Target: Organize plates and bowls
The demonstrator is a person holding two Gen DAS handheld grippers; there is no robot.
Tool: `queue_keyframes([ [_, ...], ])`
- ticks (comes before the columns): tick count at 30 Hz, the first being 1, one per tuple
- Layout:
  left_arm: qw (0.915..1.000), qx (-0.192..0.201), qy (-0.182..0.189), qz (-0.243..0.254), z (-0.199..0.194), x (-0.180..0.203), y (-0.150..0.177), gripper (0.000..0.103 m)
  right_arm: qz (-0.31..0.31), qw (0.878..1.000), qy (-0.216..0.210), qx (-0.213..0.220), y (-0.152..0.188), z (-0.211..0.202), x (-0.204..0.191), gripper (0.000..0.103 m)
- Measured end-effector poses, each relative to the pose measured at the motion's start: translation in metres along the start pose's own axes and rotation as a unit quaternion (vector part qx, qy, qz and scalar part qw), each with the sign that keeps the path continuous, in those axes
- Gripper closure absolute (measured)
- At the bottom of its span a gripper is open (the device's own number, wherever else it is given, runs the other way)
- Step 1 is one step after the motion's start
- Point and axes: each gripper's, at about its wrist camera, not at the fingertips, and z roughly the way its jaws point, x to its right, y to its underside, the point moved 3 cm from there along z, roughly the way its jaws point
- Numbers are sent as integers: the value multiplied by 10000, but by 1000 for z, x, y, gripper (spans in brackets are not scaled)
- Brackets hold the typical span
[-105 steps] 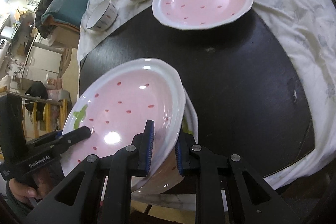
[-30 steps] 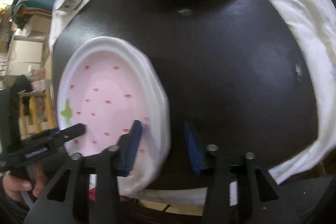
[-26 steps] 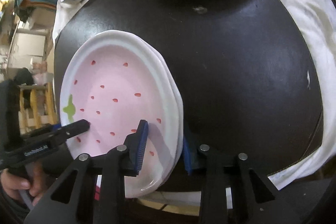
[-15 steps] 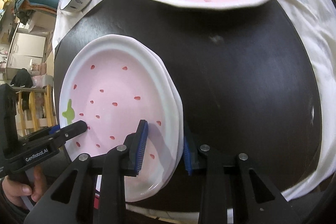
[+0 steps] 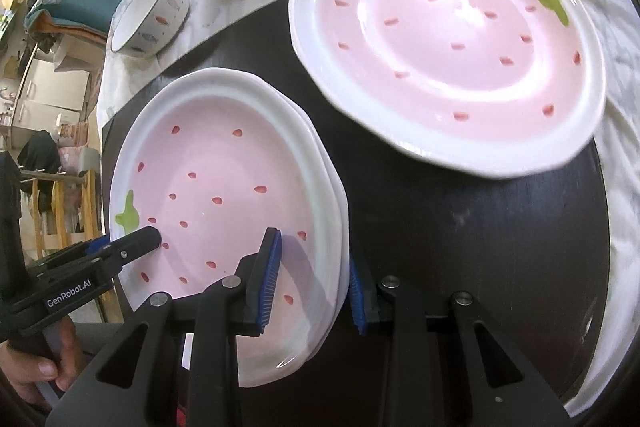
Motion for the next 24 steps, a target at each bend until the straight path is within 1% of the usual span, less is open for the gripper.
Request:
queue_keyframes([
  [6, 10000, 84, -26, -12, -2, 5, -6, 68, 67, 9999, -31, 144, -13, 0, 4, 70],
  [8, 9999, 117, 1, -30, -1, 8, -3, 68, 99, 9998, -67, 172, -16, 0, 6, 70],
  [12, 9997, 224, -3, 9, -4, 8, 2, 68, 9, 9998, -35, 211, -14, -2, 7, 71],
  [15, 9996, 290, -2, 25, 1, 4, 7, 68, 56, 9997, -94, 212, -13, -3, 9, 70],
  [18, 9994, 351, -55, 60, -3, -1, 9, 68, 24, 9997, -82, 225, -12, -2, 8, 68],
  [21, 9979, 578, -227, 167, -12, -2, 11, 68, 2, 9996, -27, 297, -10, -3, 7, 68],
  [24, 9956, 874, -226, 269, -25, -2, 16, 67, 28, 9994, 40, 334, -8, -7, 6, 68],
])
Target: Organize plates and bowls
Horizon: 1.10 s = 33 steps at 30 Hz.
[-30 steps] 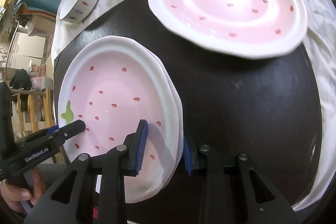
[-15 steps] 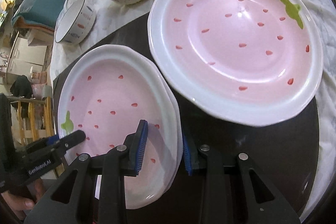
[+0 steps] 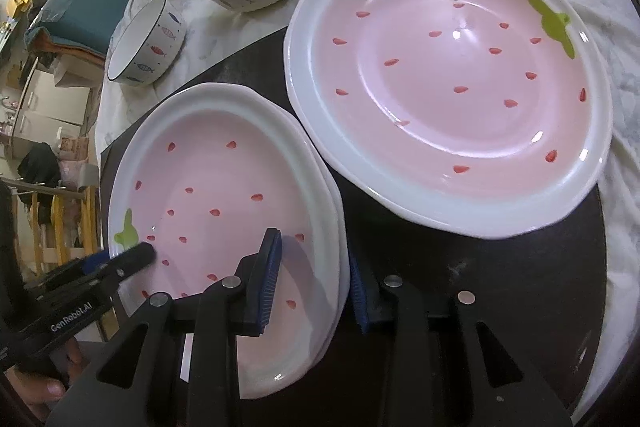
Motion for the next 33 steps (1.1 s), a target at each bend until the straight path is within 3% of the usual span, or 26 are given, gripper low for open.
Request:
queue_keyframes([
  [2, 9999, 125, -84, 60, -6, 3, 1, 63, -38, 9999, 16, 138, 1, -8, -1, 68],
  [3, 9998, 176, -86, 62, -10, 4, 3, 54, -70, 9997, 41, 212, 2, -12, -1, 62],
  [4, 9997, 205, -78, 51, -14, 3, 5, 50, -90, 9995, 52, 293, 3, -16, -2, 51],
  [5, 9997, 234, -82, 38, -17, 6, 6, 47, -91, 9992, 34, 400, 4, -21, -1, 48],
  [9, 9983, 567, -143, 45, -47, 8, 12, 47, 69, 9973, -135, 716, 11, -44, 2, 35],
  [11, 9969, 771, -65, 103, -65, 15, 12, 46, 27, 9959, -205, 884, 12, -60, -2, 24],
  [13, 9958, 898, -66, 161, -77, 22, 11, 46, -73, 9933, -146, 1143, 14, -79, -8, 6],
  [15, 9941, 1047, -147, 233, -95, 29, 14, 46, -138, 9893, -26, 1450, 19, -104, -13, 0],
  [19, 9923, 1153, 194, 417, -123, 41, 16, 46, -17, 9825, 111, 1858, 36, -145, -21, 0],
  [23, 9872, 1363, 367, 746, -135, 46, 8, 25, 18, 9783, 86, 2071, 43, -173, -30, 0],
  [26, 9891, 1268, 511, 552, -136, 41, -2, 24, 127, 9720, 281, 2327, 48, -187, -32, 0],
  [29, 9885, 1181, 818, 478, -139, 43, -12, 11, 429, 9649, 393, 2560, 57, -196, -29, 0],
  [33, 9864, 1333, 706, 651, -141, 47, -13, 1, 635, 9563, 524, 2805, 66, -205, -26, 0],
])
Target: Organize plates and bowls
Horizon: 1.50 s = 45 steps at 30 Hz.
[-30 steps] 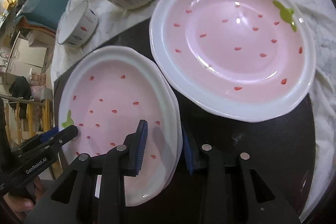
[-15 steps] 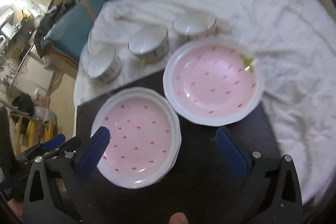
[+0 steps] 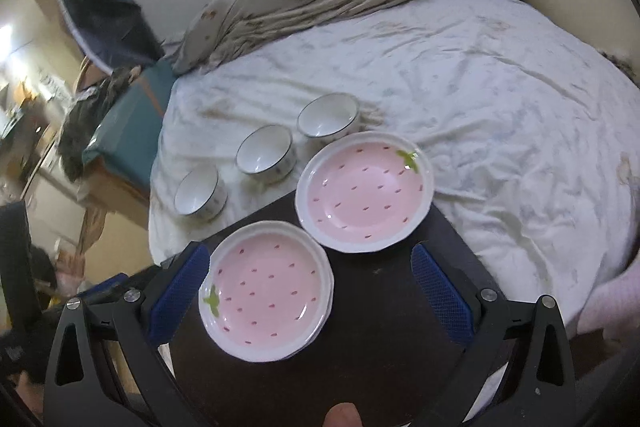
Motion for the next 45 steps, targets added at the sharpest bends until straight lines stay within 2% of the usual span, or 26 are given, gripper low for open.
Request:
queue_keyframes([
  [3, 10000, -67, -19, -68, 4, 0, 4, 1, 48, 9998, 170, 62, 3, 0, 7, 0],
  [6, 9998, -173, -17, -114, 9, 5, 6, 1, 256, 9996, 34, 72, 9, 3, 19, 0],
  [9, 9997, -133, -35, -196, 7, 9, 6, 1, 198, 9997, -74, 75, 9, 7, 25, 0],
  [15, 9995, 15, -173, -278, 6, 12, -9, 1, -99, 9998, -131, 66, -15, 14, 37, 0],
  [19, 9990, -87, -324, -286, 32, 19, -40, 1, -178, 9996, -190, 95, -44, 19, 49, 0],
  [24, 9992, -250, -261, -168, 70, 37, -72, 1, -218, 9993, -290, -15, -78, 37, 68, 0],
  [29, 9976, -590, -258, -270, 111, 47, -84, 1, -88, 9989, -322, -321, -100, 83, 98, 0],
  [35, 9938, -1037, -318, -244, 164, 61, -84, 1, 224, 9958, -313, -827, -103, 138, 132, 1],
  [41, 9902, -1332, -297, -312, 204, 69, -85, 2, 396, 9868, -397, -1520, -92, 188, 151, 18],
  [43, 9891, -1402, -297, -350, 216, 70, -87, 13, 525, 9796, -395, -1897, -85, 202, 158, 34],
  [44, 9880, -1467, -246, -409, 223, 70, -87, 26, 668, 9735, -434, -2144, -78, 209, 162, 39],
  [45, 9867, -1547, -191, -463, 228, 69, -87, 44, 792, 9700, -438, -2256, -74, 213, 167, 53],
])
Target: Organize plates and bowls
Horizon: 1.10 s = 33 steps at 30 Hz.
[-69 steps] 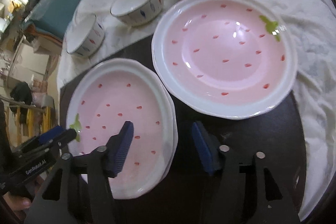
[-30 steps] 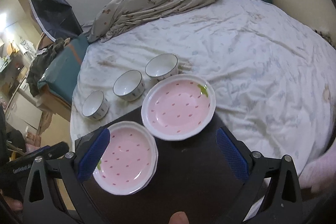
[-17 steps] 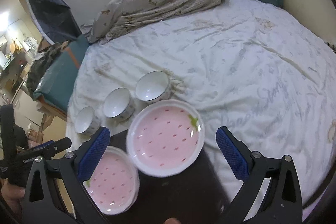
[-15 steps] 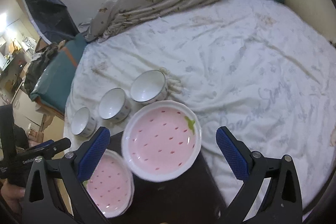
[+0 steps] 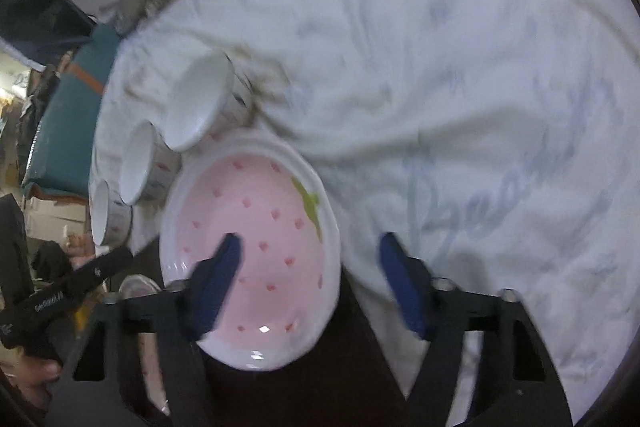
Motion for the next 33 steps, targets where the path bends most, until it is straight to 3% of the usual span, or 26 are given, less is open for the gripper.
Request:
queue_keyframes([
  [1, 9999, -101, 30, -51, 5, -1, -1, 53, 138, 9999, -37, -90, 3, 4, 5, 64],
  [2, 9996, -229, 66, -141, 11, -3, -1, 65, 235, 9996, -82, -166, 5, 8, 8, 64],
  [3, 9991, -316, 127, -255, 16, -5, -1, 68, 269, 9993, -124, -226, 7, 11, 9, 64],
  [6, 9977, -445, 243, -453, 28, -10, -2, 69, 291, 9986, -248, -374, 11, 17, 9, 68],
  [13, 9947, -772, 608, -310, 48, 0, 1, 69, 427, 9963, -357, -653, 18, 28, 13, 71],
  [19, 9982, -486, 341, 88, 48, 14, 1, 75, 332, 9966, -348, -676, 15, 37, 7, 82],
  [25, 9987, -431, 258, 61, 46, 17, 0, 76, 297, 9976, -190, -597, 16, 39, 2, 82],
  [33, 9992, -72, 84, 394, 11, 31, -1, 89, 58, 9999, -61, -140, 12, 18, -3, 86],
])
